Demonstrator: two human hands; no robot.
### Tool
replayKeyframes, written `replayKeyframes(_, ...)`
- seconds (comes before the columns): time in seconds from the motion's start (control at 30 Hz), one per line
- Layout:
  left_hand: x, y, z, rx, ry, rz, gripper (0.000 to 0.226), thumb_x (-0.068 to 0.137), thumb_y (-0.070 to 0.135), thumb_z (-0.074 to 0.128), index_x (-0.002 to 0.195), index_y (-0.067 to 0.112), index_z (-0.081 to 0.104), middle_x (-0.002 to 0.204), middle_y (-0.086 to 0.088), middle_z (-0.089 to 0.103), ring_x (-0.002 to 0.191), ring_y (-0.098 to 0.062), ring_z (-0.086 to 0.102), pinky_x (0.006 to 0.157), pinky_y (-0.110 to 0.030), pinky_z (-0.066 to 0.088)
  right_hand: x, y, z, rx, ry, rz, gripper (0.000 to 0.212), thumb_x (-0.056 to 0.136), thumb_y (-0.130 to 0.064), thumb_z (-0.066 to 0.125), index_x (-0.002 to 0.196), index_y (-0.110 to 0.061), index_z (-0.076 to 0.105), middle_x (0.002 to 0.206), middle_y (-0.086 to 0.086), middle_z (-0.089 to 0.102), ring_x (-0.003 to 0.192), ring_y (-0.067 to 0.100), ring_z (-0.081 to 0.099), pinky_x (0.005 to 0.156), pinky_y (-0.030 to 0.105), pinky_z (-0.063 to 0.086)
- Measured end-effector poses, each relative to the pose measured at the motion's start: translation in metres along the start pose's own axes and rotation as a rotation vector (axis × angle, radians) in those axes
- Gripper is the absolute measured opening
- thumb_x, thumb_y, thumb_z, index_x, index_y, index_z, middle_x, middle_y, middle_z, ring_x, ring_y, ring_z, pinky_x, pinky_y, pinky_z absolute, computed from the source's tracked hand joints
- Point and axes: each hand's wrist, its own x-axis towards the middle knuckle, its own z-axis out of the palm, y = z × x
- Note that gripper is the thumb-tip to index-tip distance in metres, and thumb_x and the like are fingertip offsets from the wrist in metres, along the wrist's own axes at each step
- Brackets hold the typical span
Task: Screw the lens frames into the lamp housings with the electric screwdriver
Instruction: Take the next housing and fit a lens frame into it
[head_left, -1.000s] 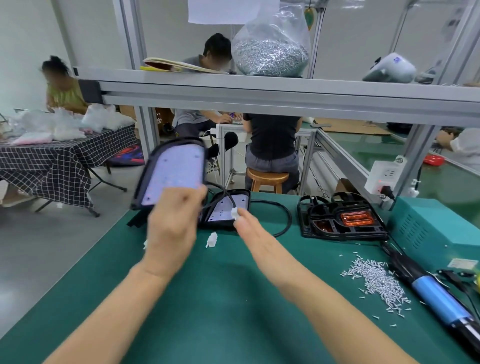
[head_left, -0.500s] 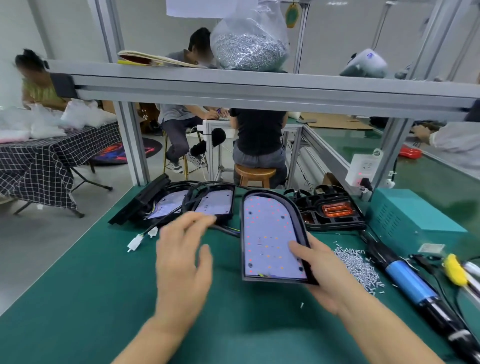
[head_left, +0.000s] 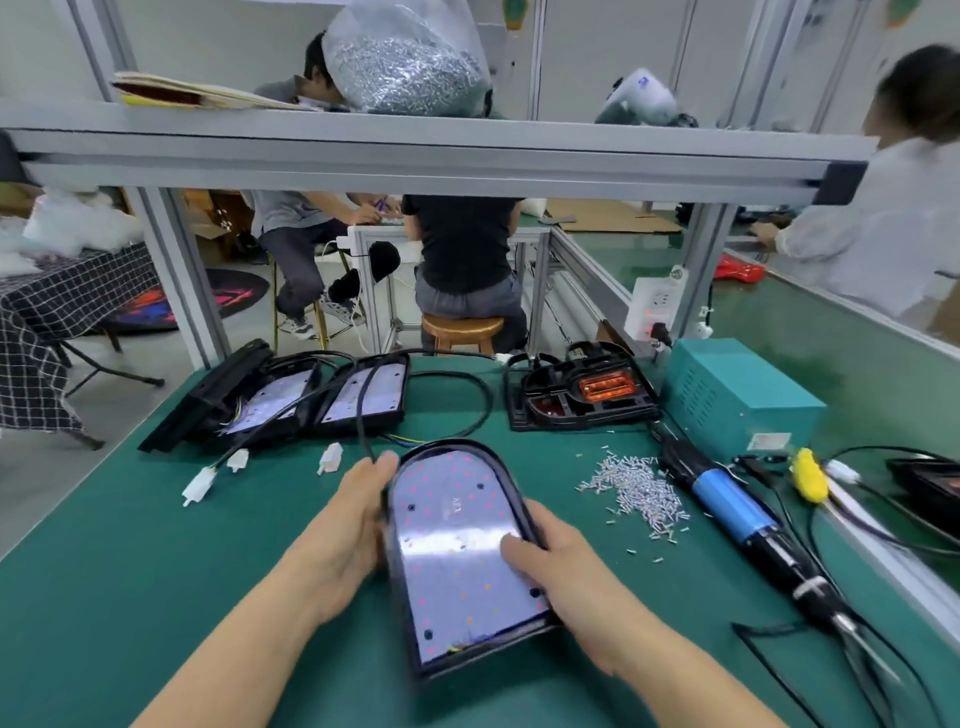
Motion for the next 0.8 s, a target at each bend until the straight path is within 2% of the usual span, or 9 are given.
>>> replayKeyframes(0.03, 0.001, -0.002, 0.002, -0.026, 0.023, 0.005, 0.061, 0.083, 0.029, 0.064, 0.137, 0.01, 0.044, 0.128, -0.01, 0.061, 0.108, -0.026, 0.063, 0.09, -0.043, 0.052, -0.002, 0.0, 0.005, -0.044, -0.013, -0.011, 0.035, 0.097, -0.006, 0.049, 0.117, -0.033, 0.06, 0.102, -0.019, 0.072, 0.092, 0.005, 0.066, 0.076, 0.016, 0.048)
replayKeyframes(0.13, 0.002, -0.005, 0.004, -0.007, 0.097, 0.011, 0.033, 0.085, -0.001, 0.059, 0.118, 0.004, 0.058, 0.097, -0.016, 0.072, 0.07, -0.028, 0.07, 0.058, -0.036, 0.057, -0.008, -0.006, 0.013, -0.203, -0.078, -0.063, 0.031, 0.1, -0.022, 0.05, 0.126, -0.039, 0.054, 0.114, -0.022, 0.067, 0.1, -0.009, 0.06, 0.085, 0.013, 0.046)
replayKeyframes(0.2, 0.001, -0.005, -0.001, -0.016, 0.093, 0.006, 0.025, 0.089, -0.003, 0.054, 0.11, 0.007, 0.062, 0.085, -0.014, 0.073, 0.062, -0.026, 0.07, 0.052, -0.034, 0.057, -0.008, -0.014, 0.0, -0.366, -0.052, -0.111, 0.035, 0.102, -0.036, 0.045, 0.13, -0.02, 0.058, 0.123, -0.008, 0.066, 0.114, 0.005, 0.059, 0.102, 0.026, 0.043)
replayKeyframes(0.27, 0.0, -0.006, -0.008, -0.059, 0.074, 0.009, 0.021, 0.09, -0.002, 0.053, 0.106, 0.009, 0.063, 0.082, -0.013, 0.074, 0.061, -0.026, 0.07, 0.049, -0.034, 0.056, -0.005, -0.02, -0.023, -0.442, 0.06, -0.118, 0.038, 0.102, -0.035, 0.044, 0.112, -0.003, 0.063, 0.11, 0.008, 0.068, 0.106, 0.024, 0.061, 0.101, 0.034, 0.044)
replayKeyframes(0.37, 0.0, -0.01, -0.014, -0.099, 0.058, -0.016, 0.018, 0.092, 0.0, 0.049, 0.101, 0.008, 0.063, 0.078, -0.013, 0.073, 0.058, -0.025, 0.07, 0.047, -0.034, 0.056, -0.001, -0.019, -0.05, -0.569, 0.198, -0.06, 0.02, 0.098, -0.024, 0.053, 0.107, -0.019, 0.07, 0.098, -0.012, 0.067, 0.097, 0.012, 0.061, 0.087, 0.021, 0.043)
replayKeyframes(0.53, 0.001, -0.012, -0.008, -0.079, 0.052, -0.021, 0.015, 0.091, -0.001, 0.051, 0.1, 0.005, 0.062, 0.076, -0.014, 0.073, 0.058, -0.026, 0.07, 0.048, -0.034, 0.056, 0.005, -0.003, -0.041, -0.774, 0.09, -0.052, 0.02, 0.096, -0.029, 0.058, 0.104, -0.018, 0.072, 0.101, -0.003, 0.066, 0.094, 0.013, 0.059, 0.088, 0.027, 0.044)
replayKeyframes(0.67, 0.005, -0.013, 0.004, -0.015, 0.107, 0.001, 0.017, 0.089, -0.002, 0.056, 0.103, 0.006, 0.059, 0.083, -0.015, 0.072, 0.061, -0.027, 0.069, 0.053, -0.035, 0.056, 0.004, -0.012, -0.024, -0.503, 0.05, -0.036, 0.032, 0.098, -0.044, 0.046, 0.097, -0.018, 0.066, 0.084, -0.009, 0.062, 0.078, 0.011, 0.054, 0.074, 0.025, 0.042)
replayKeyframes(0.73, 0.005, -0.014, 0.012, 0.017, 0.119, -0.01, 0.016, 0.089, -0.004, 0.056, 0.102, 0.005, 0.058, 0.083, -0.016, 0.07, 0.058, -0.027, 0.067, 0.05, -0.034, 0.055, 0.005, -0.018, -0.019, -0.533, 0.009, -0.078, 0.027, 0.1, -0.038, 0.045, 0.103, -0.023, 0.066, 0.093, -0.009, 0.067, 0.087, 0.013, 0.058, 0.074, 0.018, 0.04)
replayKeyframes(0.8, 0.006, -0.015, 0.017, 0.036, 0.138, -0.022, 0.016, 0.088, -0.007, 0.054, 0.101, 0.002, 0.058, 0.083, -0.019, 0.068, 0.054, -0.027, 0.066, 0.045, -0.033, 0.054, 0.01, -0.023, -0.019, -0.627, 0.018, -0.11, 0.026, 0.099, -0.033, 0.046, 0.095, -0.019, 0.067, 0.087, -0.003, 0.066, 0.081, 0.018, 0.056, 0.07, 0.025, 0.04)
